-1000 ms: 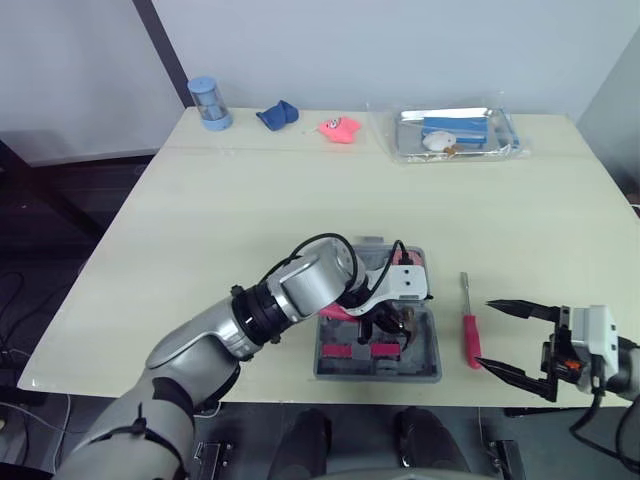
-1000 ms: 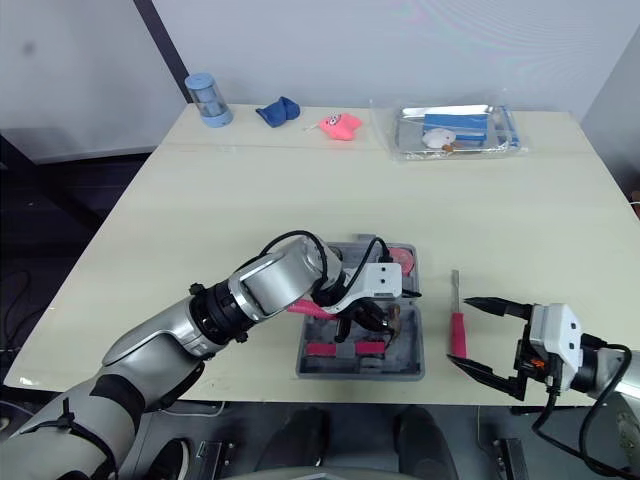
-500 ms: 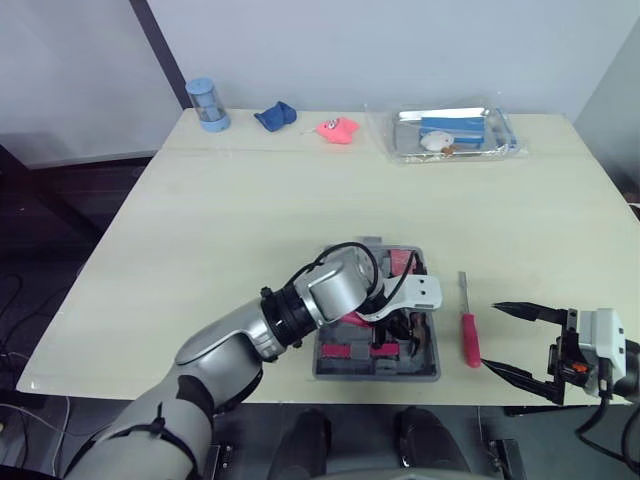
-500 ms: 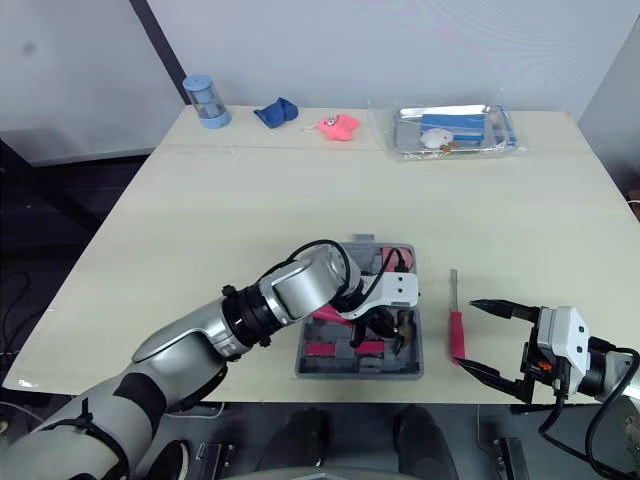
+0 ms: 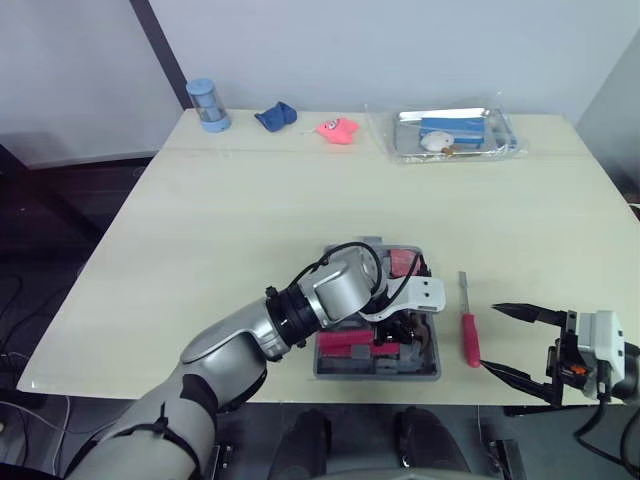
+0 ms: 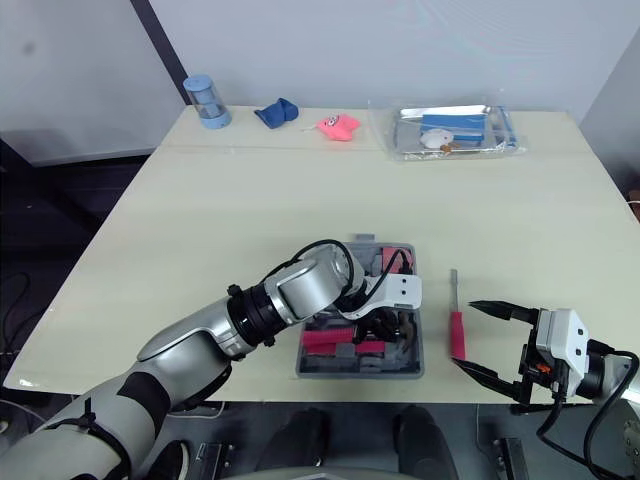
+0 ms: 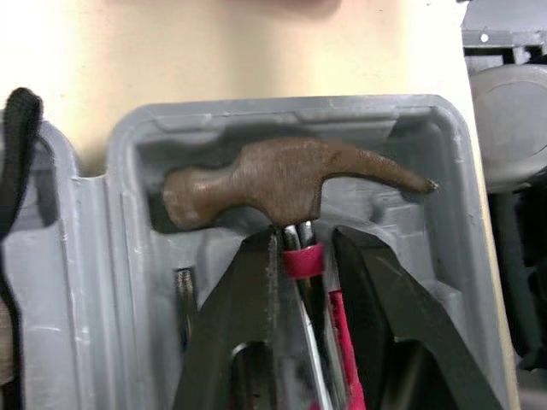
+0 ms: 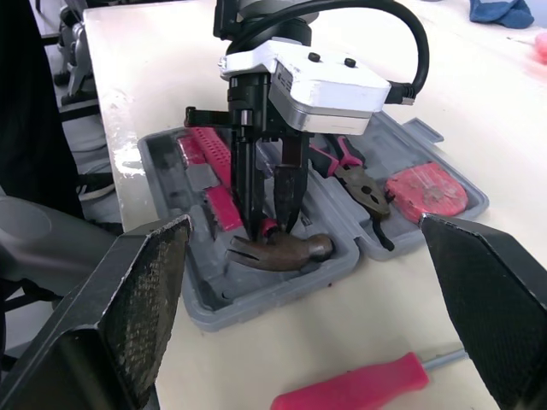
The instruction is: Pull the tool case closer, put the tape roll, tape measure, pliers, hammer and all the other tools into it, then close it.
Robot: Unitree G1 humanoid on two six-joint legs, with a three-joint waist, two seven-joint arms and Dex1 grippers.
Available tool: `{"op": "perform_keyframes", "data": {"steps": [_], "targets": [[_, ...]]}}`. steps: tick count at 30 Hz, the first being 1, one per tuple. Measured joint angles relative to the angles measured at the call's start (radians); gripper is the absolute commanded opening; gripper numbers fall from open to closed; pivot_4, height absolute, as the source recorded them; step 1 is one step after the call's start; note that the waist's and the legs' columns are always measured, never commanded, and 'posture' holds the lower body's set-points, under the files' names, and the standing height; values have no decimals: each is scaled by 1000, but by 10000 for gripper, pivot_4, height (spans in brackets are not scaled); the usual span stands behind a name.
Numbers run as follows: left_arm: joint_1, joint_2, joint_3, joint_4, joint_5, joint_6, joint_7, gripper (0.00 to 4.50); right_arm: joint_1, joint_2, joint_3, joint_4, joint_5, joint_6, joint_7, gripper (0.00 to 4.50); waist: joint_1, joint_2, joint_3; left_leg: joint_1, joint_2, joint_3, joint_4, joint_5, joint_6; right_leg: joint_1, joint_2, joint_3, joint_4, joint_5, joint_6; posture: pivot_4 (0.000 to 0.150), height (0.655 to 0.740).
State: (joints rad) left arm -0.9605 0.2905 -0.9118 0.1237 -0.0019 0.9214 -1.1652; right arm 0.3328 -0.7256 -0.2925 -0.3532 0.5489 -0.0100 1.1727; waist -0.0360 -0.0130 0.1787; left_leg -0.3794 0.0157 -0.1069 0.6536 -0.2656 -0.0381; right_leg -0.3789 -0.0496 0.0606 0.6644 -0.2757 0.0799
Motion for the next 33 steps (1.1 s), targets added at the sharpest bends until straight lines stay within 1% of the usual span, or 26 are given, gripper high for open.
{"op": "perform_keyframes", "data": {"steps": [10,20,28,33], "targets": [[-2,5,0,-7,13,-12,-11,12081,-2,0,1,0,0,0,-1,45000,0,0,0,0,0,0,0,0,0,0,0,0,0,0,0,1500,7400],[-37,45,9,-46,12,-11,-54,12081,-11,0,2,0,0,0,-2,45000,1,0,0,0,0,0,0,0,0,0,0,0,0,0,0,1500,7400],[-44,82,70,-56,-8,-32,-87,12081,-27,0,10,0,0,0,-2,45000,0,0,0,0,0,0,0,0,0,0,0,0,0,0,0,1500,7400],[-39,95,139,-51,-38,-70,-92,12081,-31,2,12,1,0,0,-3,45000,1,0,0,0,0,0,0,0,0,0,0,0,0,0,0,1500,7400]]}}
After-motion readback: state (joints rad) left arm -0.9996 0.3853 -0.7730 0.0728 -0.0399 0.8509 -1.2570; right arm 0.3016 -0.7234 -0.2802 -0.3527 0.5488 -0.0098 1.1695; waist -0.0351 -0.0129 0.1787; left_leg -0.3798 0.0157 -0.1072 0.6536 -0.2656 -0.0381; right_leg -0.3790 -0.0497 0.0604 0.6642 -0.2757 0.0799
